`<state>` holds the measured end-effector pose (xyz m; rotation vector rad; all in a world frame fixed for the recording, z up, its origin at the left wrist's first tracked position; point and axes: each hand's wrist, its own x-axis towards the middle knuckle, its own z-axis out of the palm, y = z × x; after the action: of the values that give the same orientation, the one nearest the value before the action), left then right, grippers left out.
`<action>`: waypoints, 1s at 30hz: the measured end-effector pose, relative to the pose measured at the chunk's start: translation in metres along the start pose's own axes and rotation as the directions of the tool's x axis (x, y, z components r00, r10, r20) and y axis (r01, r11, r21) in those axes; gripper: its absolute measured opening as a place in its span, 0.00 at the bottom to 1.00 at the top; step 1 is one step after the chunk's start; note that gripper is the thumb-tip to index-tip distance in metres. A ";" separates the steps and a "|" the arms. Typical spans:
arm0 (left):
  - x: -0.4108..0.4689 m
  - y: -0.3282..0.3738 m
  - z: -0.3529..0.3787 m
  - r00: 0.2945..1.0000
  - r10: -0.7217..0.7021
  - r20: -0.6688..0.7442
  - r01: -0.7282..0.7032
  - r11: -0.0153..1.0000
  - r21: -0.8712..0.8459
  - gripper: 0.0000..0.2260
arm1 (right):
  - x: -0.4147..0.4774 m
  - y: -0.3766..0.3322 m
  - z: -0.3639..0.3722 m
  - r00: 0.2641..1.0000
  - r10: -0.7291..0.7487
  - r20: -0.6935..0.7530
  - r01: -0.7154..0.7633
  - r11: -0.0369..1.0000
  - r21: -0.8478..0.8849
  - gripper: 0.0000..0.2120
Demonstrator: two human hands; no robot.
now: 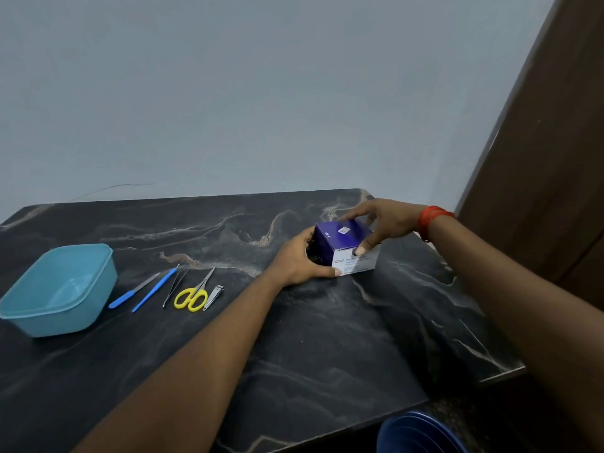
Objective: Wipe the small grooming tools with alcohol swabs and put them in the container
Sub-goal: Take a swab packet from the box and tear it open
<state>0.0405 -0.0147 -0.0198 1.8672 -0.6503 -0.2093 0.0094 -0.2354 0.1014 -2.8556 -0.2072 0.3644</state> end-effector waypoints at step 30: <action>-0.005 -0.003 -0.001 0.999 0.035 0.025 -0.034 0.998 -0.061 0.50 | -0.019 -0.026 0.028 0.959 -0.085 -0.271 -0.006 0.949 -0.316 0.07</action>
<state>0.0378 -0.0111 -0.0226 1.7967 -0.6865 -0.2287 -0.0188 -0.2071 0.0869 -3.1641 -0.2897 -0.0988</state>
